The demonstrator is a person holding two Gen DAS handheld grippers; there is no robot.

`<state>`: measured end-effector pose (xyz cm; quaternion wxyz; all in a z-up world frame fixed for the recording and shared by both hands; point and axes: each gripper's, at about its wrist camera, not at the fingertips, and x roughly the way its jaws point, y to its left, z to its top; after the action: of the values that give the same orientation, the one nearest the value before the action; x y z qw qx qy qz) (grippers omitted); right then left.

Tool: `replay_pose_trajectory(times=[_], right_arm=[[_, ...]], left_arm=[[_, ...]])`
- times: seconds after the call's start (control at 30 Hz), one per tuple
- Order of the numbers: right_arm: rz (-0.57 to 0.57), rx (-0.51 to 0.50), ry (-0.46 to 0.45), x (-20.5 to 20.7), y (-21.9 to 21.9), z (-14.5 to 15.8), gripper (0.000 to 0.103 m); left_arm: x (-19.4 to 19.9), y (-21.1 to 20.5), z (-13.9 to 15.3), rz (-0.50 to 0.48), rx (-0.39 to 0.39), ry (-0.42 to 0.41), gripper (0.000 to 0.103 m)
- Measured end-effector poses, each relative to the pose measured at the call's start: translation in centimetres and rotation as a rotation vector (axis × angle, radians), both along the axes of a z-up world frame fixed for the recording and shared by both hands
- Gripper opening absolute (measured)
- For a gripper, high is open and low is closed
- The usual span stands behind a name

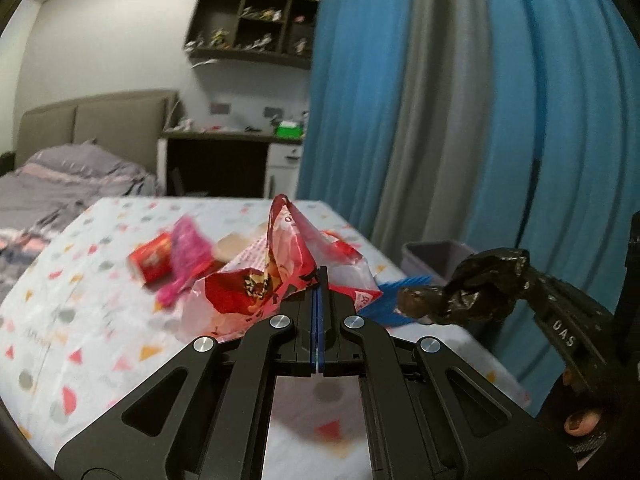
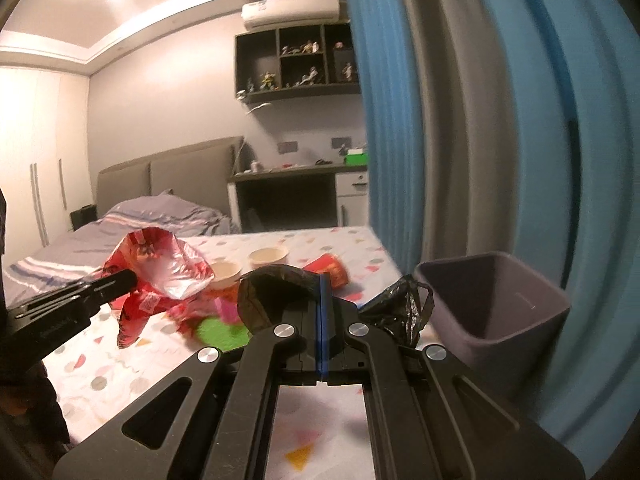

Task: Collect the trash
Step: 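Carry both held bags over the grey plastic bin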

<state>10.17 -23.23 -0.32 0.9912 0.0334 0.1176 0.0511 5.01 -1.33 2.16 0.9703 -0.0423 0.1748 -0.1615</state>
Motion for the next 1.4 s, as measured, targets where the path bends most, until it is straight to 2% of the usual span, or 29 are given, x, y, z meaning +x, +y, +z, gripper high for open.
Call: replay_pose_trajectory(times=[0.33,0.6,0.8,1.07,1.4], right_arm=[[-0.17,-0.019,-0.051,2.8,-6.5,1.5,0.0],[-0.276,0.008,-0.058,6.1,-11.9,1.6,0.001],[-0.327,0.031,-0.022,8.3,-15.0,0.6,0.001],[-0.351,0.046,0.019,11.3,-17.0,0.1,0.001],[-0.359,0.055,0.058,12.8,-18.6,-1.2,0.001]], left_arm=[[5.1,-8.8,2.5,-0.139,-0.012,-0.049,0.0],[10.0,-15.5,2.6,-0.237,-0.024,-0.039,0.0],[13.3,-19.3,1.7,-0.282,-0.008,-0.014,0.0],[15.7,-22.0,0.4,-0.308,-0.012,0.038,0.0],[17.9,-24.3,-1.3,-0.338,0.009,0.098,0.0]])
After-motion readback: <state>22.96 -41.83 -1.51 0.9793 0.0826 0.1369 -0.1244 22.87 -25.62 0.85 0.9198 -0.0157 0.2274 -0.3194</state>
